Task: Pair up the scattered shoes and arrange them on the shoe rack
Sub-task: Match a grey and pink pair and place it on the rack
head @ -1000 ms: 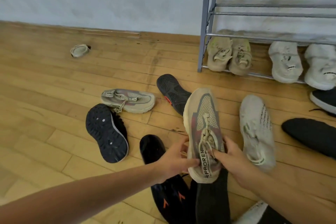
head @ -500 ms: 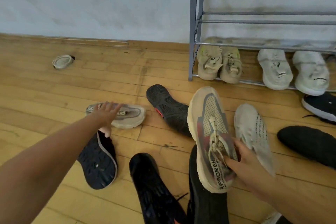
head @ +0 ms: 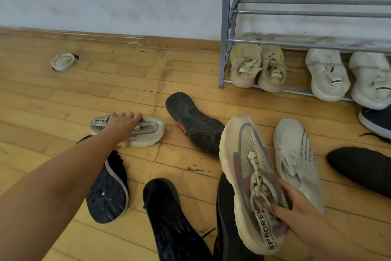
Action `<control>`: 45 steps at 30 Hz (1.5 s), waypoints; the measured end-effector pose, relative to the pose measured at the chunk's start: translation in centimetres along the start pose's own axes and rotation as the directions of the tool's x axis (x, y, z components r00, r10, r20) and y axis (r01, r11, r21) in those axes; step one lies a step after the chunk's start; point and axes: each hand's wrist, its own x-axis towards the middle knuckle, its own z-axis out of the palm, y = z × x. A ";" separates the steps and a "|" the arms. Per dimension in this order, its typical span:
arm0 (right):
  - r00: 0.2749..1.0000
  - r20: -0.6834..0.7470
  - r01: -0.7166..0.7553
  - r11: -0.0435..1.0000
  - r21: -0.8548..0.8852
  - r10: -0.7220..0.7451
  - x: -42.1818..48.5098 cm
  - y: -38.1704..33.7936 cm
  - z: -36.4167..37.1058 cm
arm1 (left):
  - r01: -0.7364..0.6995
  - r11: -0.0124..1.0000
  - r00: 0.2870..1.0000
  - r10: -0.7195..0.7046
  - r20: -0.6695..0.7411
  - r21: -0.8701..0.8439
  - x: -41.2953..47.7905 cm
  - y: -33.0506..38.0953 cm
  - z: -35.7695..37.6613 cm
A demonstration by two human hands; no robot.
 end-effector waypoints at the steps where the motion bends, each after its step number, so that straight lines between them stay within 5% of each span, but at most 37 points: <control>1: 1.000 0.002 -0.007 1.000 0.014 0.007 0.0 0.0 -0.1 | -0.015 1.000 1.000 0.015 -0.001 0.027 0.0 -0.2 -0.2; 7: 0.999 -0.040 -0.017 0.999 0.029 0.018 0.1 -0.9 -0.6 | -0.211 0.976 0.971 0.216 -0.100 0.054 -2.0 -1.3 -0.9; 11: 0.991 -0.129 -0.049 0.999 -0.003 0.048 0.2 -1.3 -1.8 | -0.239 0.881 0.909 0.054 -0.413 -0.409 -4.6 -0.7 -2.9; 17: 0.981 -0.190 -0.023 0.998 0.055 0.033 0.2 -2.9 -2.7 | -0.400 0.305 0.891 -0.093 -0.445 -0.864 -8.1 7.7 -8.5; 21: 0.979 -0.204 0.015 0.988 0.155 0.017 -0.4 -3.2 -3.4 | -0.280 0.044 0.959 -0.030 -0.282 -0.959 -9.3 16.1 -11.3; 26: 0.963 -0.267 0.078 0.983 0.168 -0.031 -2.1 -2.3 -5.0 | -0.046 -0.420 0.995 0.058 -0.078 -0.906 -10.4 23.7 -12.6; 29: 0.918 -0.397 0.074 0.972 0.225 0.022 -2.4 -1.0 -6.5 | 0.030 -0.396 0.994 0.106 -0.014 -0.918 -11.4 26.4 -10.5; 35: 0.873 -0.483 0.032 0.982 0.183 0.061 -2.4 0.8 -7.5 | -0.006 -0.113 0.988 0.155 -0.024 -0.994 -11.2 27.4 -8.6; 39: 0.887 -0.460 0.085 0.993 0.080 -0.039 -2.5 -0.5 -6.5 | -0.225 0.169 0.968 0.149 -0.201 -0.959 -11.6 25.5 -9.4; 40: 0.893 -0.445 0.100 0.994 0.051 -0.067 -2.5 -1.1 -6.1 | -0.278 0.138 0.955 0.146 -0.258 -0.951 -11.9 24.5 -9.9; 43: 0.929 -0.349 0.136 0.991 0.004 -0.126 -2.2 -3.3 -4.7 | -0.296 -0.221 0.894 0.277 -0.351 -0.929 -12.8 21.9 -12.5; 45: 0.959 -0.245 0.157 0.987 0.027 -0.146 -1.6 -4.6 -3.1 | -0.291 -0.325 0.833 0.378 -0.405 -0.900 -13.2 21.1 -13.7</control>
